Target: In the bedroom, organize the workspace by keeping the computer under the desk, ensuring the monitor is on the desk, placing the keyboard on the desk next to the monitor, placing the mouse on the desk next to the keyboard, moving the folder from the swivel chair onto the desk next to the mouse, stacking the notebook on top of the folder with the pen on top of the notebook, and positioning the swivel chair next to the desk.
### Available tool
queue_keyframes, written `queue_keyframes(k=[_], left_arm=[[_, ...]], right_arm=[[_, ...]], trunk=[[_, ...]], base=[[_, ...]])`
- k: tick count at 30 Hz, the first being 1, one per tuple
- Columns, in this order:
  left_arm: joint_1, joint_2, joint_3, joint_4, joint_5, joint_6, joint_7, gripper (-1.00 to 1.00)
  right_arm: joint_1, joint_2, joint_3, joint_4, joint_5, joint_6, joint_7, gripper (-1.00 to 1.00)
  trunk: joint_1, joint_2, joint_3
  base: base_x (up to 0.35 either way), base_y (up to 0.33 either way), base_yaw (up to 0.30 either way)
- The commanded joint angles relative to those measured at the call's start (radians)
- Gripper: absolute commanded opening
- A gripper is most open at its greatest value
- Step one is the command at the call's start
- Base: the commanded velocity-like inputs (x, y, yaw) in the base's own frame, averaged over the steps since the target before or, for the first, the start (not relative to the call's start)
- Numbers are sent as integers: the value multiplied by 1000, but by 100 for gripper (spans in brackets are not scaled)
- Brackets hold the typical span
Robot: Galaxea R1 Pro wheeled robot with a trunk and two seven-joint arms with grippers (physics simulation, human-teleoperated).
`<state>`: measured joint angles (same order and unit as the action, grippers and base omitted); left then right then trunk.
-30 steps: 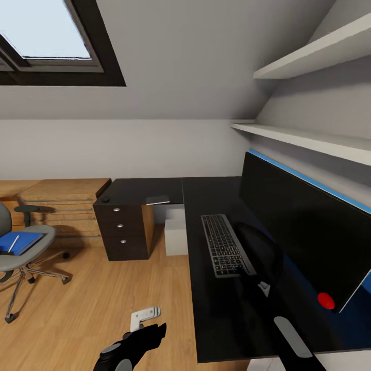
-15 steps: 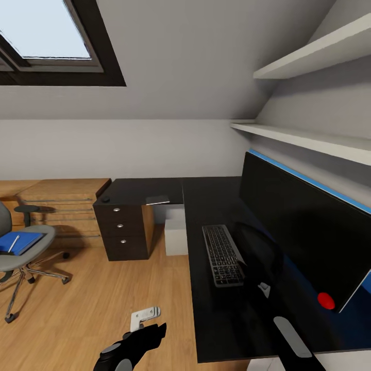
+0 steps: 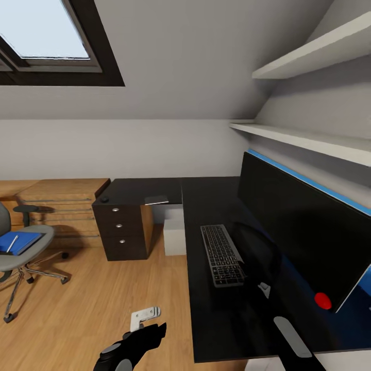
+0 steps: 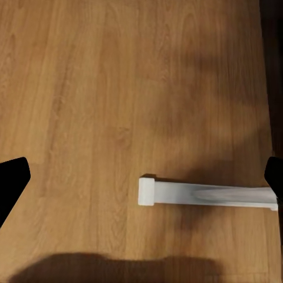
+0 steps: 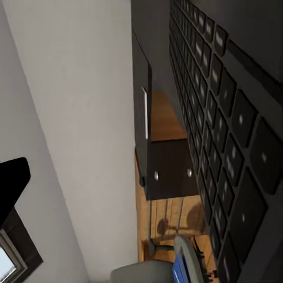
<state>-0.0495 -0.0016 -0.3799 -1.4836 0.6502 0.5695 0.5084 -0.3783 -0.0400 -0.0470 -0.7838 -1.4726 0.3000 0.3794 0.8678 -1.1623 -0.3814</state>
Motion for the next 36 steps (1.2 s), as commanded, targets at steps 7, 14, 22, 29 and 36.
queue_keyframes(k=[7,14,22,29,36], left_arm=[[-1,0,-1,-1,11,1,9,100],[-1,0,1,-1,12,3,9,100],[-1,1,2,-1,12,4,9,100],[-1,15,3,-1,14,4,9,100],[0,26,31,4,15,5,10,100]], right_arm=[[-1,0,-2,1,-8,8,1,100],[-1,0,-1,1,-8,8,0,100],[-1,-1,-2,1,-8,10,-2,100],[-1,-1,-1,2,-8,10,-3,100],[-1,-1,6,47,-7,9,-52,100]], trunk=[[0,-1,-1],[0,-1,-1],[0,-1,-1],[0,-1,-1],[0,-1,-1]], base=[[-8,-11,0],[-254,0,0],[-331,0,0],[-334,0,0],[-334,0,0]])
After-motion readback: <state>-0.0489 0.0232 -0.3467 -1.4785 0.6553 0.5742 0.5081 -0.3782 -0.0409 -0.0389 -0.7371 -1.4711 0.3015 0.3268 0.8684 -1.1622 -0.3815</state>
